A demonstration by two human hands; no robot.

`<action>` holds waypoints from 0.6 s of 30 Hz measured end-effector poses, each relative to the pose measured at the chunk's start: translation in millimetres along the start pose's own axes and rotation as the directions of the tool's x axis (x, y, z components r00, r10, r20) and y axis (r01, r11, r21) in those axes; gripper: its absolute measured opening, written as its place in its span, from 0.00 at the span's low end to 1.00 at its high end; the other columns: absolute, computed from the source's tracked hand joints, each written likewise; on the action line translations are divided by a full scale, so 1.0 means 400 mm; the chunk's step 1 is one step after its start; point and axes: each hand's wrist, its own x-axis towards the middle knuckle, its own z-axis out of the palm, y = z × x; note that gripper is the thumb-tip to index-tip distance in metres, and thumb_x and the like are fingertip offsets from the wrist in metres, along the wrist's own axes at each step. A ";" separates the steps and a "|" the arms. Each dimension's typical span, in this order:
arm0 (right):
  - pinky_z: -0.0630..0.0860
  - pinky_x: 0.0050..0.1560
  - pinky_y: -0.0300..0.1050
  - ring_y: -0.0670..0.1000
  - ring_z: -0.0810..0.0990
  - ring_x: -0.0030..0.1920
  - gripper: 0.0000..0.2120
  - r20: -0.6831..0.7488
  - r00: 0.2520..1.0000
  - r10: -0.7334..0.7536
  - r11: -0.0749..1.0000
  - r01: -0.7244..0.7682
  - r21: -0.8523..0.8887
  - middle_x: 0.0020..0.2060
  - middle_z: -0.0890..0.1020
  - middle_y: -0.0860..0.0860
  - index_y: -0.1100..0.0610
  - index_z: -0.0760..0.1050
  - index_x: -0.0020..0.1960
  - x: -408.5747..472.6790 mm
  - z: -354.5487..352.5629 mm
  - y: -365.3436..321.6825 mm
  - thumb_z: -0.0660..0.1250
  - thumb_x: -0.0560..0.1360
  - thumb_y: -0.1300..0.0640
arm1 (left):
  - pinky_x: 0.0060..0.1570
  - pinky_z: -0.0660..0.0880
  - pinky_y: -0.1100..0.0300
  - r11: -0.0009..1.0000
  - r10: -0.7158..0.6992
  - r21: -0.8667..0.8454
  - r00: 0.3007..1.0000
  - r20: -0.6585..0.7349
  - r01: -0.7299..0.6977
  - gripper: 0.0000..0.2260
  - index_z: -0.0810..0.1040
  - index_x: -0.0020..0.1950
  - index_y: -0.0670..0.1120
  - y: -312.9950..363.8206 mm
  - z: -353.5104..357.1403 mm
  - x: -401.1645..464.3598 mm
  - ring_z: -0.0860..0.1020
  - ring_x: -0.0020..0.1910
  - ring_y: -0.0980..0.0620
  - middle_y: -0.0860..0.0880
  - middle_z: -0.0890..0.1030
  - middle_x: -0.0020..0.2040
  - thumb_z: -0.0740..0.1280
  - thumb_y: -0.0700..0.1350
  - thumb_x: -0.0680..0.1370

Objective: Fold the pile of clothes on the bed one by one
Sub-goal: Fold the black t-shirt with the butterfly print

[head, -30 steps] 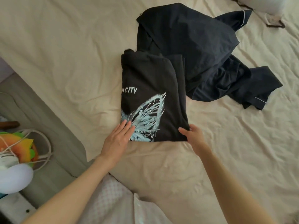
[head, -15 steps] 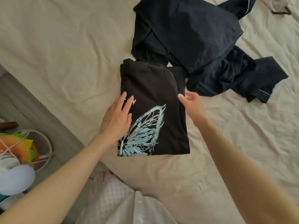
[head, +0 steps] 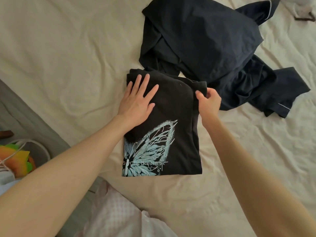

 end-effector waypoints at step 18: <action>0.59 0.70 0.55 0.54 0.57 0.75 0.30 0.432 0.847 -0.311 0.619 0.525 -0.585 0.76 0.59 0.52 0.57 0.53 0.77 -0.093 -0.004 0.105 0.56 0.80 0.46 | 0.71 0.35 0.46 0.997 -0.079 -0.010 0.985 0.151 0.082 0.25 0.46 0.77 0.53 0.070 0.120 -0.262 0.34 0.74 0.47 0.46 0.40 0.78 0.49 0.54 0.82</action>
